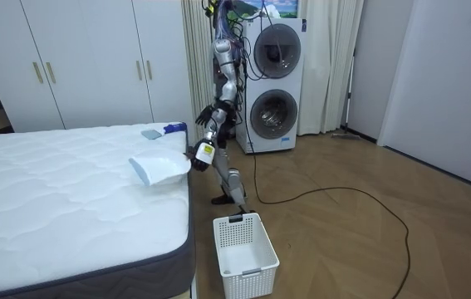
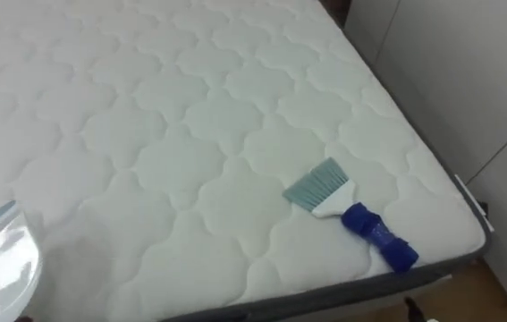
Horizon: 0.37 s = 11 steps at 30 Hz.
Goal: Clean bed
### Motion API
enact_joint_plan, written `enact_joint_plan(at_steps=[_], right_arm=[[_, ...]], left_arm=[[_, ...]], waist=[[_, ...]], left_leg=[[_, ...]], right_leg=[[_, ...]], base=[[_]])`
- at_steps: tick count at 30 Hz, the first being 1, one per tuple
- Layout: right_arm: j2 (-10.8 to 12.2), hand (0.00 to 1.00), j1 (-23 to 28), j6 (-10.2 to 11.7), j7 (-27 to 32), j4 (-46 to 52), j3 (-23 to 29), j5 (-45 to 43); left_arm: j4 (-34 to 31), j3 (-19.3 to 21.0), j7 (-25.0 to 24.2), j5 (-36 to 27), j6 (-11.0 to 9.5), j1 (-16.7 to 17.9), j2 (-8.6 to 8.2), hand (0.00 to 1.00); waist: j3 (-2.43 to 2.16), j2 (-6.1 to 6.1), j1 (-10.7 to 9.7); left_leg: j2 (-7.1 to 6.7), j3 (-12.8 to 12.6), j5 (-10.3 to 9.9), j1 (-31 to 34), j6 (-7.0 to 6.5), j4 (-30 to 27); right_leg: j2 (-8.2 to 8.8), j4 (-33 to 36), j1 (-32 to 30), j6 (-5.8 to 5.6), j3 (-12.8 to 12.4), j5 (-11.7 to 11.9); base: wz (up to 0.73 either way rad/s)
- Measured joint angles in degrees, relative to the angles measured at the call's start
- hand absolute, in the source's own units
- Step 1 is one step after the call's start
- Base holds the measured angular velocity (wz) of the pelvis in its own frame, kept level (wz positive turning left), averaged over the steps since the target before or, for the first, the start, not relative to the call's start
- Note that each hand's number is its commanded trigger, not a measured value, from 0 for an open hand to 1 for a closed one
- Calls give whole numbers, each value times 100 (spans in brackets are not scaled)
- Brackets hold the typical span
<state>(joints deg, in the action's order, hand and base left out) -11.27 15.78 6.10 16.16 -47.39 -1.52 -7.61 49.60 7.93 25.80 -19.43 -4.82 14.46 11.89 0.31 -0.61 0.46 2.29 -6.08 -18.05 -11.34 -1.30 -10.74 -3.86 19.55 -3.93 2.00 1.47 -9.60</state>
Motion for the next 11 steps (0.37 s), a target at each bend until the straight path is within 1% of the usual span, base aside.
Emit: enact_joint_plan(at_steps=[3,5,6,8,11], right_arm=[[1,0,68,-101,-19,-56,26,-35],[0,0,120,-141,-75,-65,60,-88],[1,0,133,-194,-139,-71,64,-159],[1,0,139,-233,-275,-73,92,-192],[0,0,144,-246,-384,-215,117,-194]], left_arm=[[61,11,45,-193,12,133,0,0],[258,40,45,-240,19,140,2,0],[389,43,42,-226,29,153,2,0],[485,34,6,-223,76,210,0,0],[652,27,-148,-127,77,278,-8,0]], waist=[[0,0,2],[1,6,4],[2,11,-3],[-2,24,-19],[-8,64,-18]], left_leg=[[-7,0,0,-1,0,1],[-9,-1,-2,-3,1,5],[-5,-3,-5,-12,6,26],[1,-2,-11,-25,16,38],[6,-10,-11,-32,17,35]], right_leg=[[6,34,-17,-1,-11,-11],[0,63,-31,4,-28,-17],[-8,68,-26,10,-33,-20],[-18,27,-15,19,-35,-24],[-23,2,5,25,-33,-24]], base=[[0],[0],[0],[0],[0]])
